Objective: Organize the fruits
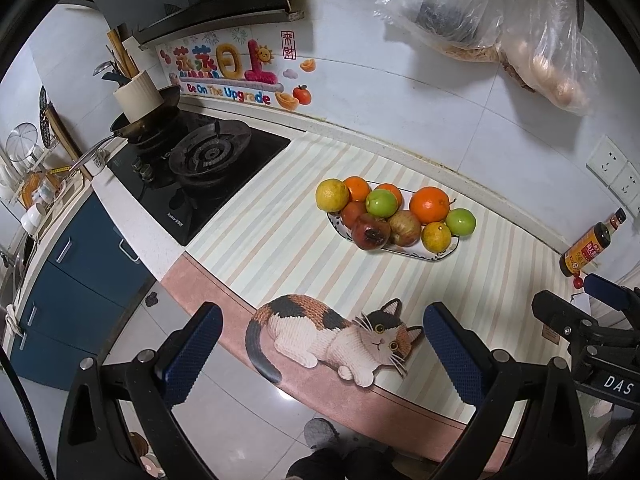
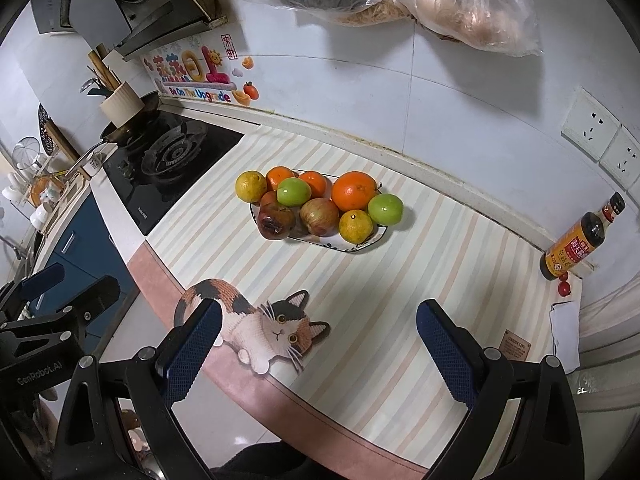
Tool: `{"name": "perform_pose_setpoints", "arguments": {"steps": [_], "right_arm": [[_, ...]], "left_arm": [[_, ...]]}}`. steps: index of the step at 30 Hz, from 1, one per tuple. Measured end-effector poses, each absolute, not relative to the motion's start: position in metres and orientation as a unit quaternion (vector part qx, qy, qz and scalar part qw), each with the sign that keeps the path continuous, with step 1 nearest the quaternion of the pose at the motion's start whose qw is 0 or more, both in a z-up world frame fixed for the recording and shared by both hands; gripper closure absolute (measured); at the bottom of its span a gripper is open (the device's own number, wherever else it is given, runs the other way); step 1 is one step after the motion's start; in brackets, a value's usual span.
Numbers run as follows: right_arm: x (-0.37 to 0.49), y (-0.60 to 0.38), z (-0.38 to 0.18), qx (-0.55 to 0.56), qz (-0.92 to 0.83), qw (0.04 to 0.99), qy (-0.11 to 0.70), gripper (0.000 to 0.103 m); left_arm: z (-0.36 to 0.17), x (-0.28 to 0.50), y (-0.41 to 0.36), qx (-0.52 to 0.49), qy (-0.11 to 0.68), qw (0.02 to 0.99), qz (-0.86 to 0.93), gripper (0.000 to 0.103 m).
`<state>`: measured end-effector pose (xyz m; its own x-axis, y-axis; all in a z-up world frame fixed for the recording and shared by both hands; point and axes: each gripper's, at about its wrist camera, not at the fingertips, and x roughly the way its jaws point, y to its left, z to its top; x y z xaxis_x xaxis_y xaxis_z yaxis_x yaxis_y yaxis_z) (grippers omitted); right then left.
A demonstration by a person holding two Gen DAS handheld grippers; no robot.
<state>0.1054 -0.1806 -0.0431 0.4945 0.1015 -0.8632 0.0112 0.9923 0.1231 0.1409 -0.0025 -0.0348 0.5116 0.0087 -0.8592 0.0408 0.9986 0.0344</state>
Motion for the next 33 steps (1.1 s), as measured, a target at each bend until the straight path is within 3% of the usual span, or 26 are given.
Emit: {"name": "perform_pose_setpoints", "arguments": {"steps": [33], "right_arm": [[0.1056,-0.1813,-0.0410,0.057,0.030,0.865,0.498,0.003]], "left_arm": [[-0.0298,0.1372,-0.0002,0.025,0.487,0.873,-0.010,0.000]]}}
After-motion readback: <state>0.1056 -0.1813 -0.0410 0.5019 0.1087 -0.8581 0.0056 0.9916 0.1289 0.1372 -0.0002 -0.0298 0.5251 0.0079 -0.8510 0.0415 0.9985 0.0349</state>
